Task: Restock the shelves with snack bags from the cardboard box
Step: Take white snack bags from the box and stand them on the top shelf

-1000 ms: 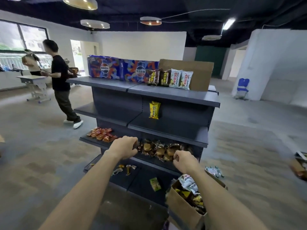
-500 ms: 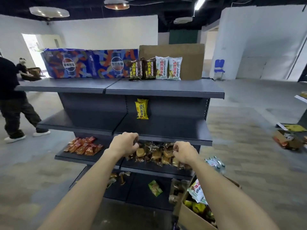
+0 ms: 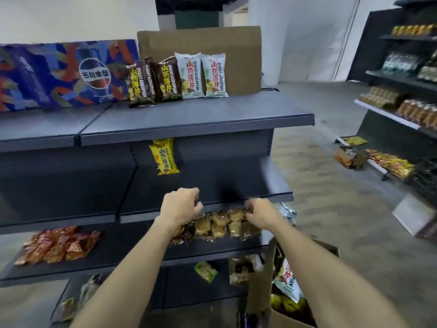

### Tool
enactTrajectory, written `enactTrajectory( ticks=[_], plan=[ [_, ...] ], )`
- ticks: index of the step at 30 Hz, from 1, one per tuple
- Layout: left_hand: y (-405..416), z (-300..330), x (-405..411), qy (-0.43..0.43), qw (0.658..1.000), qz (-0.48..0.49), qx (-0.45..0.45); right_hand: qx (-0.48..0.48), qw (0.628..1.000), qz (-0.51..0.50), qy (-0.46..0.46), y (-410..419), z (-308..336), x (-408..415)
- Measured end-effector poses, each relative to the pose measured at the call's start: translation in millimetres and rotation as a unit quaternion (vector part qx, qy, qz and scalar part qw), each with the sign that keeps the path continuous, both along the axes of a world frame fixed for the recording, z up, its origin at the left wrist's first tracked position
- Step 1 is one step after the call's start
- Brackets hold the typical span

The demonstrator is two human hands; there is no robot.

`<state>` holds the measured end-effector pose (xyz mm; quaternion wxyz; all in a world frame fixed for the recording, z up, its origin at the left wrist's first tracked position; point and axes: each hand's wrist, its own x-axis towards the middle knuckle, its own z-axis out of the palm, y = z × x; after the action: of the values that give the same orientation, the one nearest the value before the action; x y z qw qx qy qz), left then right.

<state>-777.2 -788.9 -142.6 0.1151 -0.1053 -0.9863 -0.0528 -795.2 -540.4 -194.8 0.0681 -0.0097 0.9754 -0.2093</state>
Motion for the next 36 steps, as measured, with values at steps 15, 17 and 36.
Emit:
enactTrajectory(
  ticks=[15, 17, 36],
  plan=[
    [133, -69, -71, -0.078, 0.924, -0.372, -0.029, -0.018, 0.952, -0.298, -0.07, 10, -96, 120],
    [156, -80, -66, -0.089, 0.914, -0.394, -0.026, -0.013, 0.936, -0.34, -0.092, 15, -104, 140],
    [216, -144, -58, -0.201, 0.916, -0.342, -0.062, -0.096, 0.928, -0.355, -0.057, 57, -148, 124]
  ],
)
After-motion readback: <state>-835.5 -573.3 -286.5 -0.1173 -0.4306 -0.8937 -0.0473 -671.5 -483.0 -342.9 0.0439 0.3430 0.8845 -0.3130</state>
